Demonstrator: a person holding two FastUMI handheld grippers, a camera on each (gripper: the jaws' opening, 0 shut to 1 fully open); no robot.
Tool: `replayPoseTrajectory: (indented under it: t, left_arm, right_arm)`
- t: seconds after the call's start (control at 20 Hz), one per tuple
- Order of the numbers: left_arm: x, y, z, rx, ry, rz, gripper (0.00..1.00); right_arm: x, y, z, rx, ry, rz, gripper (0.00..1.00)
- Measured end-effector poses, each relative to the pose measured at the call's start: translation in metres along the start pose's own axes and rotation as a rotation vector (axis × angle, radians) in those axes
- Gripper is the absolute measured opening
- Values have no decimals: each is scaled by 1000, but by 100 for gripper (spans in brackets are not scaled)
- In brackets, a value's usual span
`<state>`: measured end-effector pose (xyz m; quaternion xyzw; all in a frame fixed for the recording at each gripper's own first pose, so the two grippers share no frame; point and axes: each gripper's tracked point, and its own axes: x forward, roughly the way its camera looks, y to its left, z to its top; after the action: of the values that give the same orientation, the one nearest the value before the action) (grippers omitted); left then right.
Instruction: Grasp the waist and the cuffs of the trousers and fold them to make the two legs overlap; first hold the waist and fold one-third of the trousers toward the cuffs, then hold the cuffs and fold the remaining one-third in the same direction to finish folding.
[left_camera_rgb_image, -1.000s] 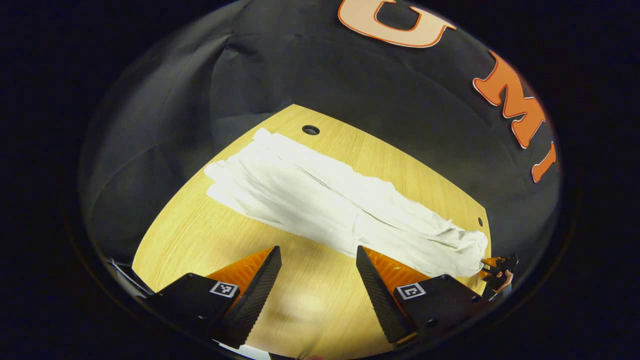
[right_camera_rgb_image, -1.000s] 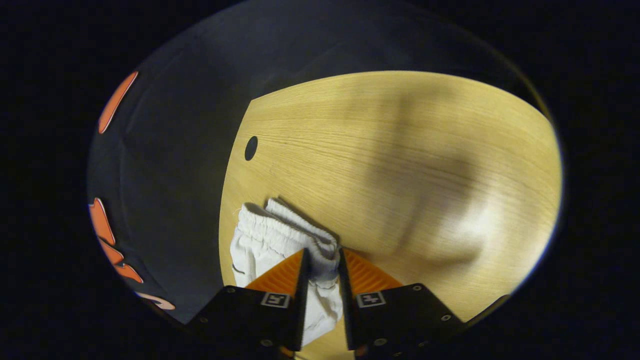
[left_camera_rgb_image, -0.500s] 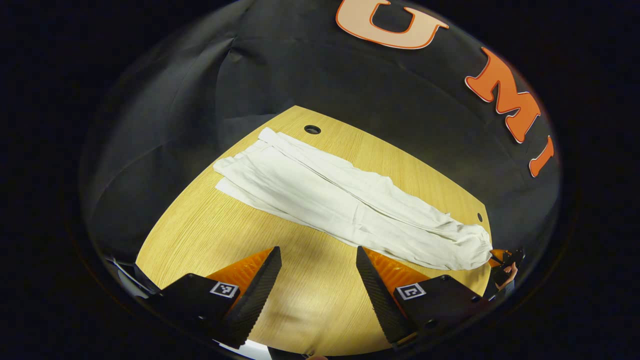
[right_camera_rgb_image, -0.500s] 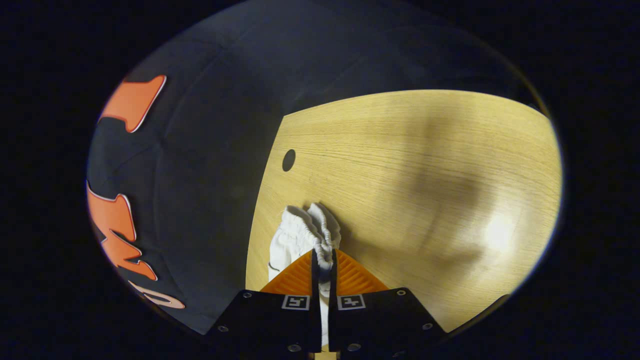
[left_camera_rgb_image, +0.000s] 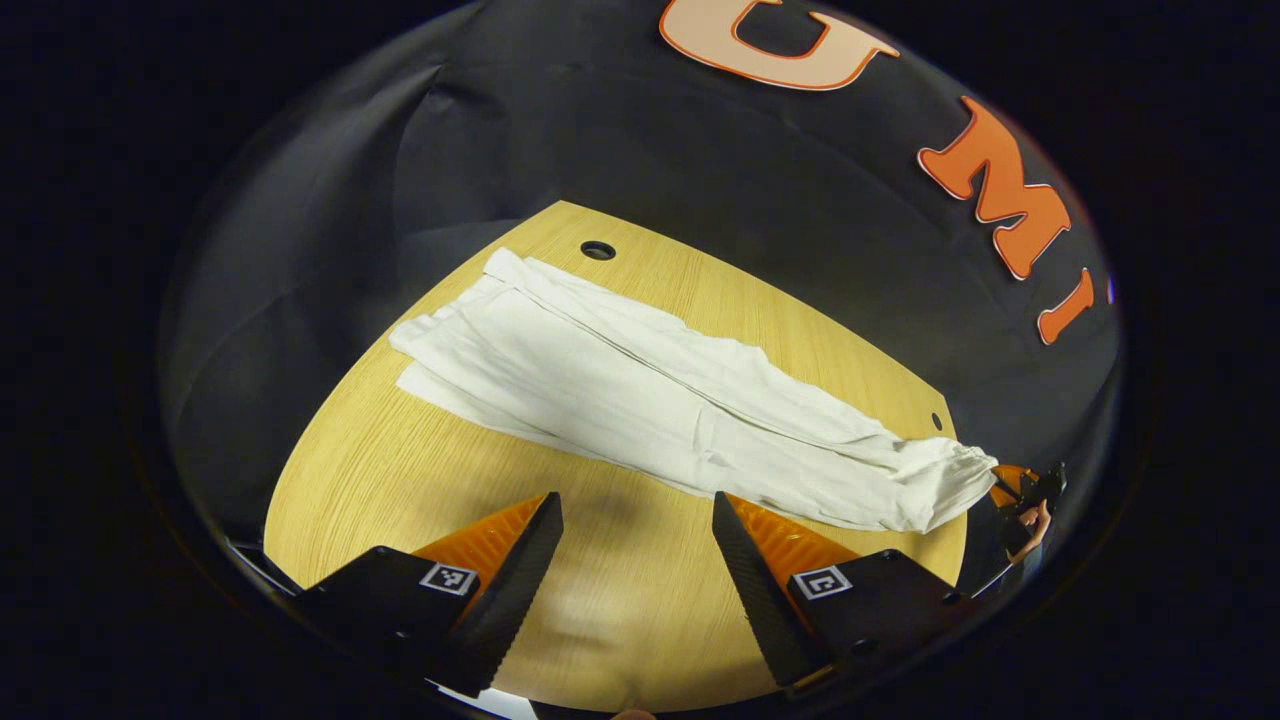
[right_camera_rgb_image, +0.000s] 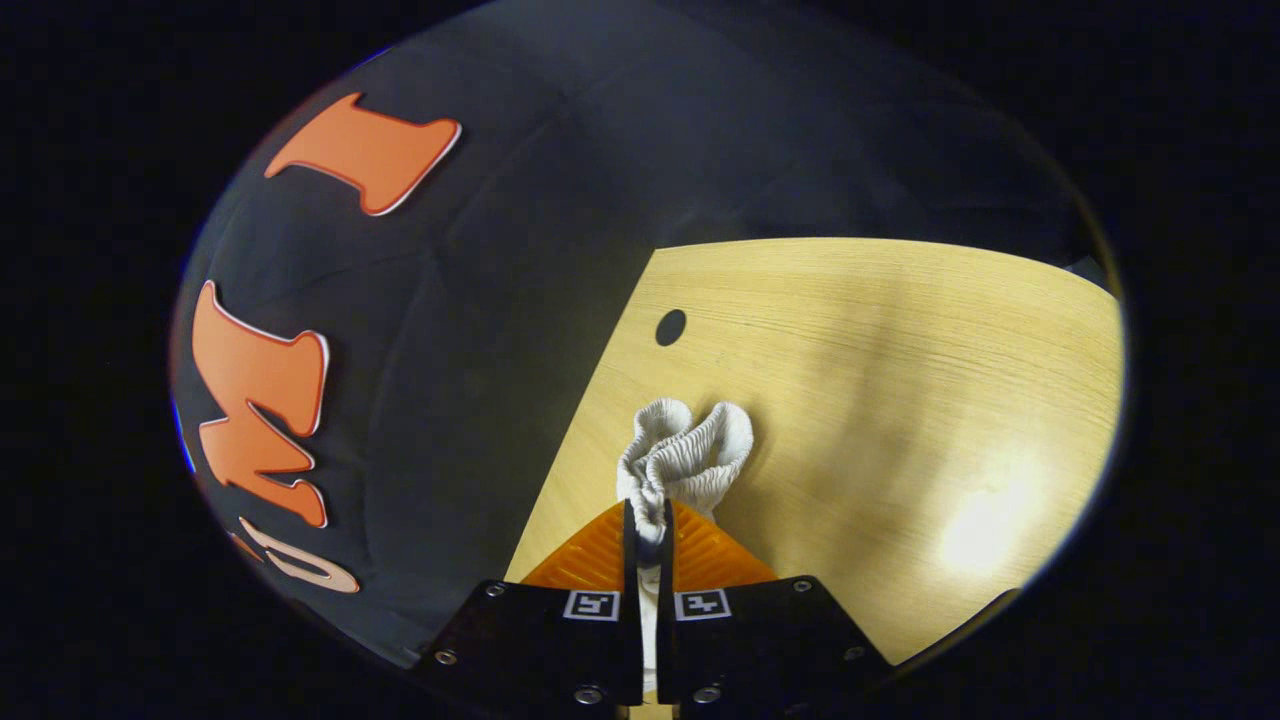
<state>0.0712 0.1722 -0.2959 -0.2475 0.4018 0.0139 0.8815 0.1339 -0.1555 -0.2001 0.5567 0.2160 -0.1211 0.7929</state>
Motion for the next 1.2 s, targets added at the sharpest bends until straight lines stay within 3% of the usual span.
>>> replayPoseTrajectory:
  t: [0.35, 0.75, 1.05, 1.2]
  left_arm:
    - [3, 21, 9, 28, -7, -9, 100]
    - [12, 42, 8, 43, 28, -37, 99]
    - [9, 62, 12, 41, 35, -33, 99]
    - [9, 69, 12, 31, 44, -29, 99]
  right_arm:
    - [-17, 82, -47, -119, -1, 79, 6]
    - [-11, 145, -122, -224, 33, 149, 6]
    - [13, 198, -212, -349, 94, 186, 6]
    - [20, 204, -262, -431, 146, 190, 5]
